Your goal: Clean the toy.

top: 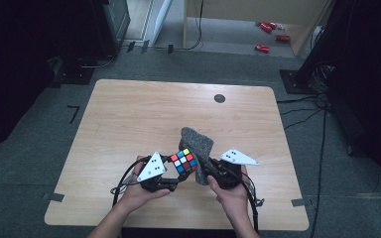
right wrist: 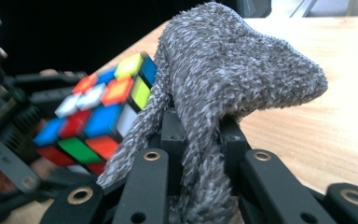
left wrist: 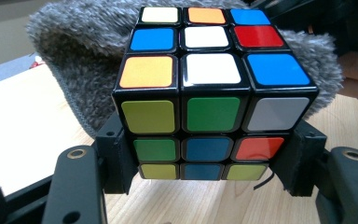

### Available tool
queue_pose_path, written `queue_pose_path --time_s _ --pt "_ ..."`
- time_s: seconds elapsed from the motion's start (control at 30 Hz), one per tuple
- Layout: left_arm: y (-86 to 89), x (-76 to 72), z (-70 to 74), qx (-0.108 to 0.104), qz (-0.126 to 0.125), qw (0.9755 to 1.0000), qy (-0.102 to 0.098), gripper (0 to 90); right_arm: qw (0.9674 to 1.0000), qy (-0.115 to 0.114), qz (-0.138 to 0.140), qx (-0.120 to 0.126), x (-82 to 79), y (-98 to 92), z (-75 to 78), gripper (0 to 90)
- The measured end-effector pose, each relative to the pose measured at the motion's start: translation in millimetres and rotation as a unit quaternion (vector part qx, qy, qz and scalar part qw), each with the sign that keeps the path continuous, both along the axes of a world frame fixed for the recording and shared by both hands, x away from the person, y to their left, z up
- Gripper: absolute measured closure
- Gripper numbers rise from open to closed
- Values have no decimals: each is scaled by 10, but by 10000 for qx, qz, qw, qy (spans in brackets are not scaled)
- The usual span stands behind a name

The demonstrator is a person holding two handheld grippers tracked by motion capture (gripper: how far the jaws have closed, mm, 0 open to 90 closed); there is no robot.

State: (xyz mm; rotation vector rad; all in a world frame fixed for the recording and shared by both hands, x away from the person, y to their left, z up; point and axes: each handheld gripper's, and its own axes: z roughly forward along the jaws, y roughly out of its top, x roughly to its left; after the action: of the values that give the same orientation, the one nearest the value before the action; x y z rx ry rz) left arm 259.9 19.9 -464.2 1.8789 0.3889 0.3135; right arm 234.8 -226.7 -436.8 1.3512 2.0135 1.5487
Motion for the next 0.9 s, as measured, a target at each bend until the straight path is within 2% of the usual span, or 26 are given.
queue_pose_path --time_s 0.07,0.17,0.27,0.3,0.37,0.4,0.47,0.57,0.67,0.73,0.83,0.9 --pt "1 5 -12 -1 -18 10000 39 352 10000 -67 33 8 -13 1 48 779" --pt "-42 -11 -48 172 -22 9998 -9 353 9996 -227 59 124 -56 -1 148 779" --pt "-51 -24 -36 149 -42 9999 -24 353 9996 -262 21 109 -58 -3 136 778" --pt "-46 -27 -21 108 -66 9999 -19 353 9996 -266 -7 79 -54 1 116 778" --pt "-30 -24 -6 34 -83 10000 25 352 9991 -308 -79 -268 -47 39 47 778" --pt "-25 -18 -8 33 -90 9999 36 352 9992 -276 -98 -284 -42 47 25 778" --pt "-23 -14 -19 25 -97 9999 51 352 9994 -245 -87 -248 -39 44 34 778" --pt "-53 -21 -41 166 -83 9998 -21 352 9990 -400 -55 -168 -79 40 127 778" --pt "-67 -31 -42 208 -50 9998 -25 352 9987 -478 -49 -145 -96 35 165 777" --pt "-51 -31 -23 130 -90 9999 -16 352 9993 -359 -64 -69 -67 25 97 777" --pt "-9 -7 -6 -93 -144 9998 137 352 9997 -197 -102 -118 -40 33 10 778" --pt "1 0 -11 -154 -162 9996 151 352 9997 -198 -88 -129 -40 38 25 778"
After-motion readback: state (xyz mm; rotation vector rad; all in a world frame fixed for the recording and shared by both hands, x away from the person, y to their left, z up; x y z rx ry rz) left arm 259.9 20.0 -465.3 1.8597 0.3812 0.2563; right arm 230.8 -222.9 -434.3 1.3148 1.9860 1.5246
